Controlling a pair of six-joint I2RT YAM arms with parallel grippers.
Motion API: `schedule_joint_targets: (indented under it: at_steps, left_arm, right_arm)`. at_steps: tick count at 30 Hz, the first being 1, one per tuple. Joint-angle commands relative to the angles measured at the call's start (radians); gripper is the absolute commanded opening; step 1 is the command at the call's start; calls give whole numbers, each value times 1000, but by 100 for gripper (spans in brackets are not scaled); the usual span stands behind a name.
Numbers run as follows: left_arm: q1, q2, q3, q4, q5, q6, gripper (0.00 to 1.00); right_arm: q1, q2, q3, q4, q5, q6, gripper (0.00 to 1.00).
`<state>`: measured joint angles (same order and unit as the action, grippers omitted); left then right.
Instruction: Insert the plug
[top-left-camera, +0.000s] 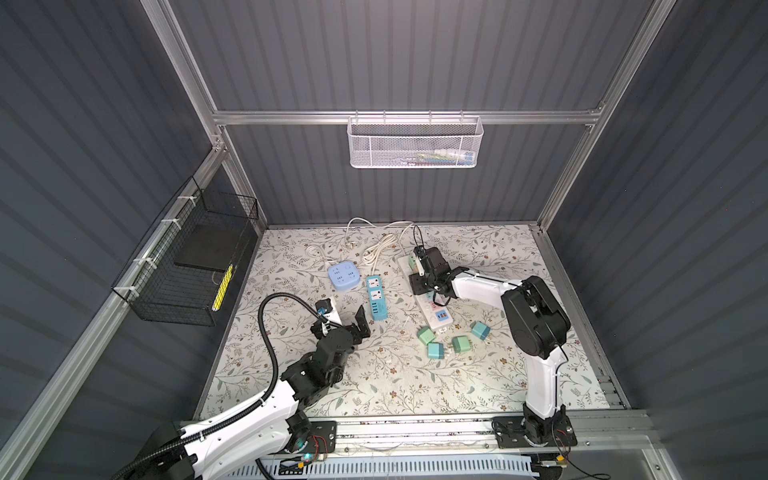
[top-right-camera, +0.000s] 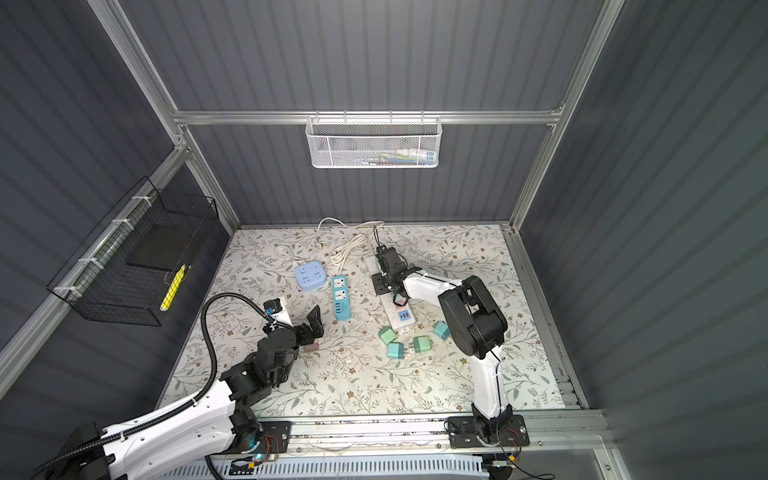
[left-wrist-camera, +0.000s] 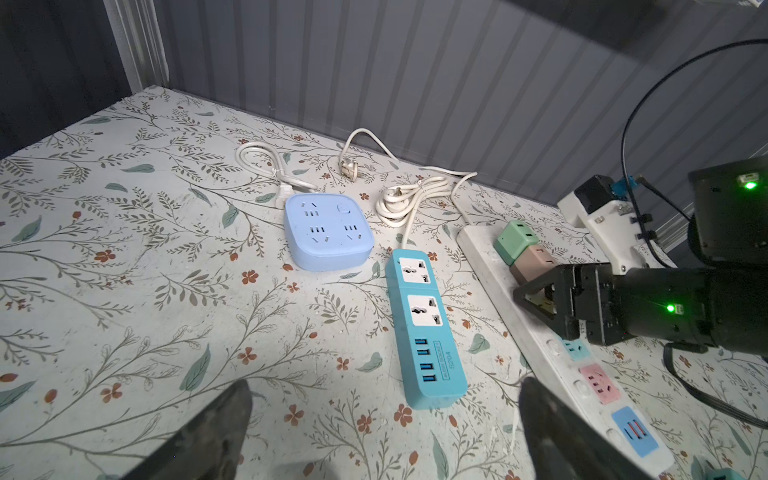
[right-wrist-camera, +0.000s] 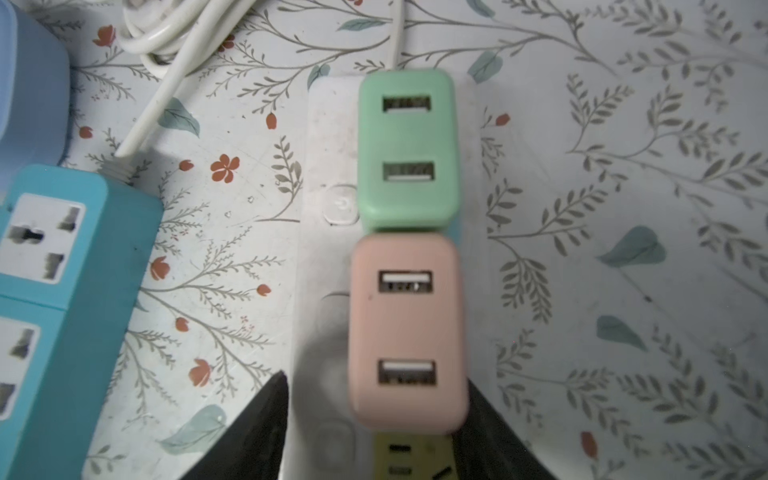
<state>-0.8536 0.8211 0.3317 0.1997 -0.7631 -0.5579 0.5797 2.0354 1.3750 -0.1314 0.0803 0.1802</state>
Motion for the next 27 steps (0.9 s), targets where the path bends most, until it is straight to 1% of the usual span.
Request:
schedule_joint_targets:
  at_steps: [1, 4, 15, 23, 27]
  left_arm:
    - [9, -27, 23, -20, -15, 16, 100]
    - [10, -36, 29, -29, -12, 27, 100]
    - [17, 16, 62, -28, 5, 36, 100]
    - [22, 24, 67, -31, 13, 32, 100]
    - [24, 29, 63, -29, 17, 23, 100]
  right_arm:
    - [-2, -47, 47, -61, -10, 0, 70]
    - [-8, -61, 60, -65, -11, -3, 72]
    - [-64, -43, 137, -108, -33, -17, 70]
    - [-93, -38, 114, -116, -44, -22, 68]
    - [-103, -16, 87, -101, -31, -5, 68]
